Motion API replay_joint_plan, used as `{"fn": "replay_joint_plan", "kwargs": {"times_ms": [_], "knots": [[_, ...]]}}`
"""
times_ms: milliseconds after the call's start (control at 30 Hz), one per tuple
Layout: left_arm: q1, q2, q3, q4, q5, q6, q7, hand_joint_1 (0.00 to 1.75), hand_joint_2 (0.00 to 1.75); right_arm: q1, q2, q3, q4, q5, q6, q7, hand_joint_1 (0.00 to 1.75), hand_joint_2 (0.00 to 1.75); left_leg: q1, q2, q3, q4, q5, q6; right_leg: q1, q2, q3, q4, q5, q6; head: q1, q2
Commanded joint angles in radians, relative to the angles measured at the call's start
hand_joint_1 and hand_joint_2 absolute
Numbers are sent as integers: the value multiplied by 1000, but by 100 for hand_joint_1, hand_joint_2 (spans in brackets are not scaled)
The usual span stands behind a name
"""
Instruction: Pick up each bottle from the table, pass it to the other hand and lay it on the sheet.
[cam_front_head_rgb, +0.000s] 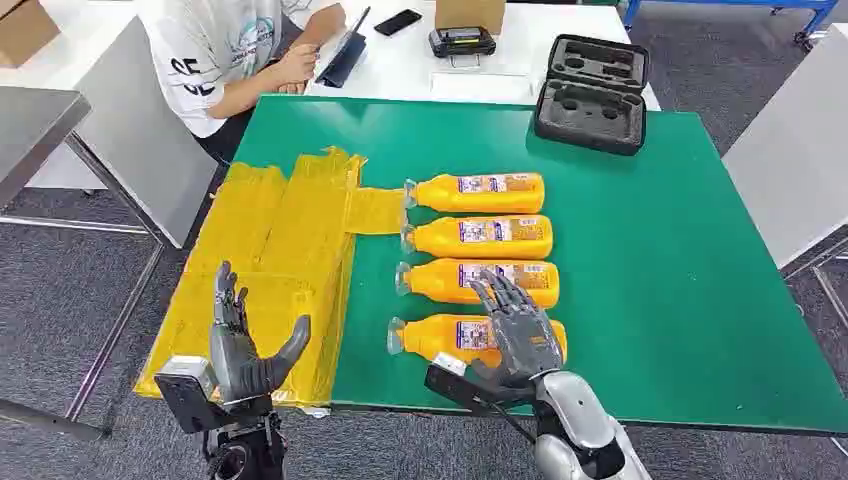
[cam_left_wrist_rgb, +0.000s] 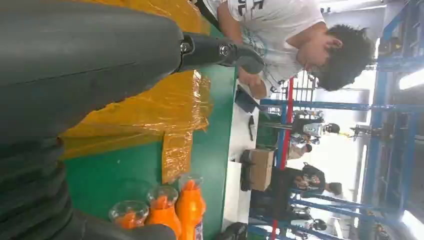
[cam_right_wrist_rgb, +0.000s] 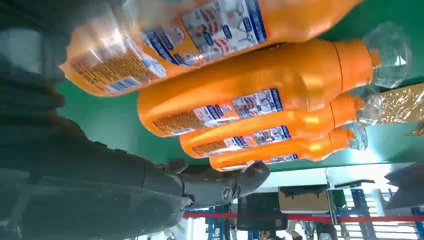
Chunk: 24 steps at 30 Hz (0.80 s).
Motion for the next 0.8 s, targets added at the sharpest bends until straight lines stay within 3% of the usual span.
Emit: {"fn": "replay_joint_plan", "kwargs": {"times_ms": [33,433,500,800], "knots": [[-30,1,14,34,2,7,0,0,175,-41,22,-9,59,10,16,-24,10,175,0,1,5,-1,-2,-1,0,1,5,-1,-2,-1,0,0],[-28,3,14,47,10,3,-12,0,175,-25,29,-16,57,21,14,-20,12,175,0,0,3,-1,-1,-1,0,0,2,-1,-1,-1,0,0],[-28,3,14,47,10,3,-12,0,175,-25,29,-16,57,21,14,-20,12,175,0,1,9,-2,-3,-1,0,1,8,-1,-3,-2,0,0],[-24,-2,21,34,13,15,-13,0,175,-2,48,-50,9,38,-26,-52,0,175,0,0,5,-1,-2,-1,0,-1,5,-1,-2,-1,0,0]]}}
